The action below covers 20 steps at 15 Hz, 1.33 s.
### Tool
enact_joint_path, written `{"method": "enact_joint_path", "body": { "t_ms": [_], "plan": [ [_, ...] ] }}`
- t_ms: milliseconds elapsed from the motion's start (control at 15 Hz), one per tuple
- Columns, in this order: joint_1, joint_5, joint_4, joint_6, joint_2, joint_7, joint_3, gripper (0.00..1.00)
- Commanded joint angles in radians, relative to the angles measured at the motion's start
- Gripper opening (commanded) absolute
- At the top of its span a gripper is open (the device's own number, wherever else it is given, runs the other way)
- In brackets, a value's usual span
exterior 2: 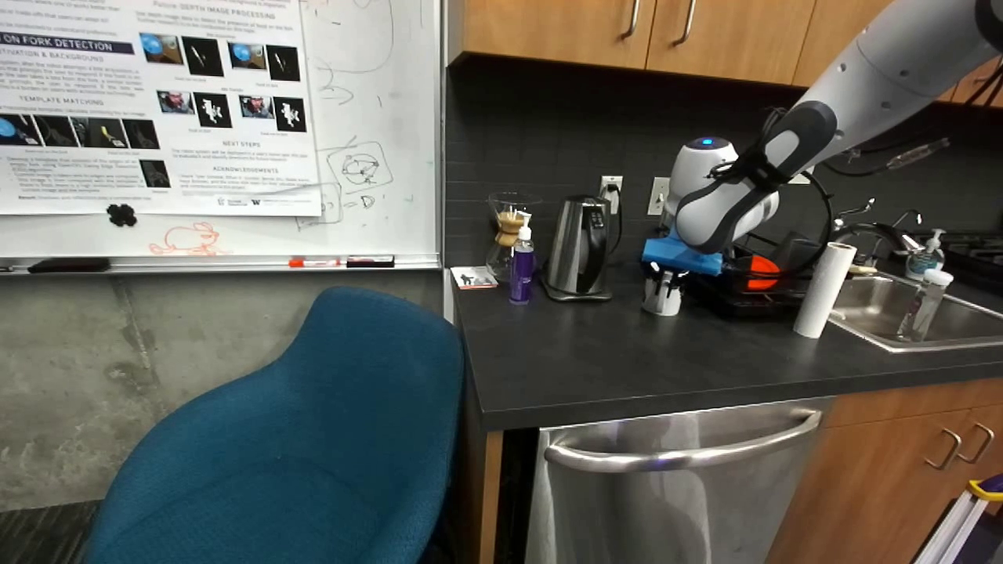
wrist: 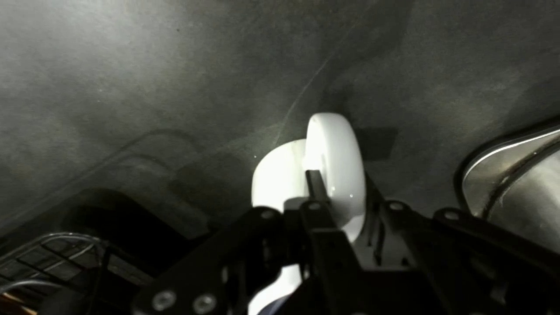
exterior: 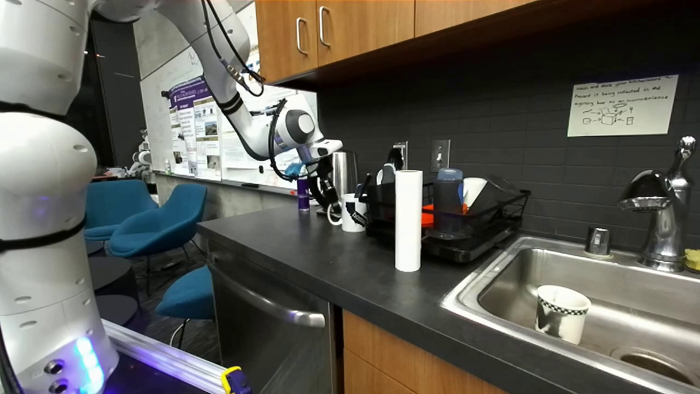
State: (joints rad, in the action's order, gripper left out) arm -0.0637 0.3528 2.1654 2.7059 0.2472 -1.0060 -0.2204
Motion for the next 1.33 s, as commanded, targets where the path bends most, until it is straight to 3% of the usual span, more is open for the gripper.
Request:
{"method": "enact_joint_path", "body": {
  "t_ms": [0,667,1267],
  "plan": [
    [0.022,-0.031,0.03,-0.015,-0.026,0.041,-0.004,0.05],
    [0.058,-0.016,0.158,-0.023,-0.128,0.128,0.029,0.05],
    [0.064,-0.006,0.281,-0.005,-0.213,0.337,0.116,0.05]
  ]
}}
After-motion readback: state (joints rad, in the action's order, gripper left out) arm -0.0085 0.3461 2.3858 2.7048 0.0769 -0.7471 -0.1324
